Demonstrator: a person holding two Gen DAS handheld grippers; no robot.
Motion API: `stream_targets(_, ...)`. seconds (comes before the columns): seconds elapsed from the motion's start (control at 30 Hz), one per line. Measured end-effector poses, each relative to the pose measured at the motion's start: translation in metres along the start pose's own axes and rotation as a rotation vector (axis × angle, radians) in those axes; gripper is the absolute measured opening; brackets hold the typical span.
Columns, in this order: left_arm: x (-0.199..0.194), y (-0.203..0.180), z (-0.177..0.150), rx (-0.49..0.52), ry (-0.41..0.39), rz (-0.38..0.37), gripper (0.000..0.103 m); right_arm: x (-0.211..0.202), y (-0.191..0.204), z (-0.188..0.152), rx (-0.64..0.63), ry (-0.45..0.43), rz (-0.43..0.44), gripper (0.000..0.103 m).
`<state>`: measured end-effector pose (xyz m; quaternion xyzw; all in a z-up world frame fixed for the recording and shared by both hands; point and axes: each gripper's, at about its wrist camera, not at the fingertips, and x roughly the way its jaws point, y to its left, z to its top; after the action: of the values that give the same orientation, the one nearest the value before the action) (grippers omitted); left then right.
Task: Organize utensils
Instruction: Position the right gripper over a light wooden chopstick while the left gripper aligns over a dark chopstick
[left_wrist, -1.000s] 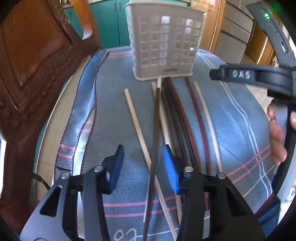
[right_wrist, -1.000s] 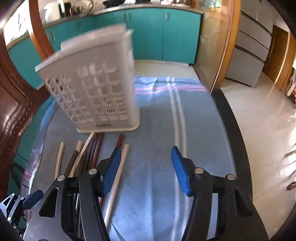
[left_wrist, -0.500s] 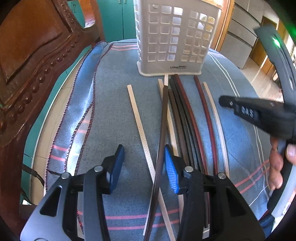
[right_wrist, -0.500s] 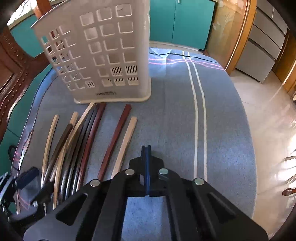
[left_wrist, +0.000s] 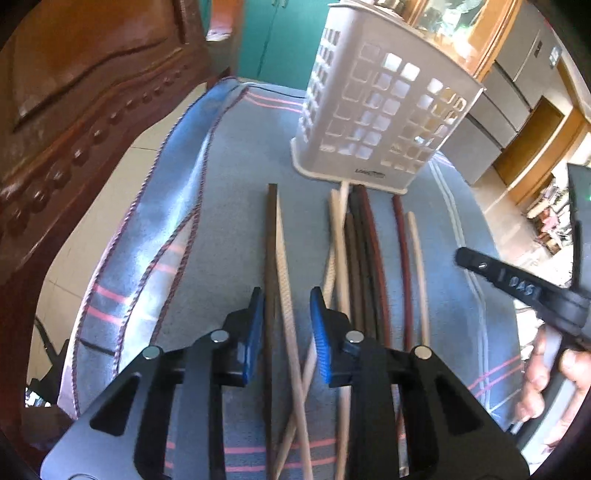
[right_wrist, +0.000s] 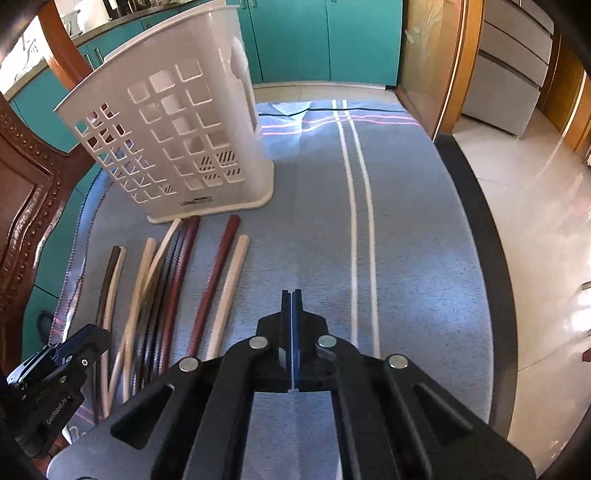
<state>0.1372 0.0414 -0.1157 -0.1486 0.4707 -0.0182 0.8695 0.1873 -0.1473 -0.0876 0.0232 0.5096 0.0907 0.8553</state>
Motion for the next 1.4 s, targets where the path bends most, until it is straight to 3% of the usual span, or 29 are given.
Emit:
stream_targets(0.07, 0.000, 0.001, 0.007, -0.005, 0.011, -0.026, 0.026, 0.001, 0.001, -0.004, -0.001, 0.007, 0.017, 0.001)
stream_targets(0.2, 0.006, -0.004, 0.023, 0.043, 0.034, 0.036, 0.026, 0.002, 0.012, -0.005, -0.033, 0.015, 0.051, 0.003)
stream_targets(0.3, 0.023, -0.006, 0.037, 0.052, 0.083, 0.015, 0.026, 0.003, 0.017, -0.006, -0.055, 0.023, 0.054, 0.005)
stream_targets(0.43, 0.044, -0.004, 0.048, 0.026, 0.139, -0.022, 0.007, 0.013, 0.024, -0.010, -0.083, 0.049, 0.045, 0.008)
stream_targets(0.67, 0.049, -0.008, 0.046, 0.005, 0.112, -0.071, 0.007, 0.022, 0.029, -0.005, -0.076, 0.017, 0.046, 0.008)
stream_targets(0.73, 0.041, -0.010, 0.043, 0.019, 0.086, -0.069, 0.007, 0.021, 0.035, -0.006, -0.109, 0.017, 0.018, 0.002)
stream_targets(0.8, 0.038, -0.014, 0.045, 0.027, 0.064, -0.070, 0.007, 0.018, 0.032, -0.008, -0.105, 0.042, 0.044, 0.001)
stream_targets(0.93, 0.030, -0.014, 0.048, 0.042, 0.024, -0.049, 0.018, 0.003, 0.015, -0.010, -0.072, 0.035, 0.056, 0.001)
stream_targets(1.07, 0.028, -0.011, 0.048, 0.048, 0.009, 0.044, 0.024, -0.006, -0.002, -0.002, -0.007, 0.005, 0.112, 0.003)
stream_targets(1.2, 0.034, -0.002, 0.049, 0.032, 0.021, 0.099, 0.028, 0.000, 0.008, 0.002, 0.030, 0.013, 0.198, 0.019)
stream_targets(1.33, 0.049, 0.000, 0.048, 0.035, 0.047, 0.118, 0.031, 0.017, 0.035, -0.004, -0.055, 0.042, 0.135, 0.023)
stream_targets(1.4, 0.053, -0.002, 0.043, 0.044, 0.056, 0.124, 0.031, 0.016, 0.042, -0.006, -0.103, 0.028, 0.099, 0.019)
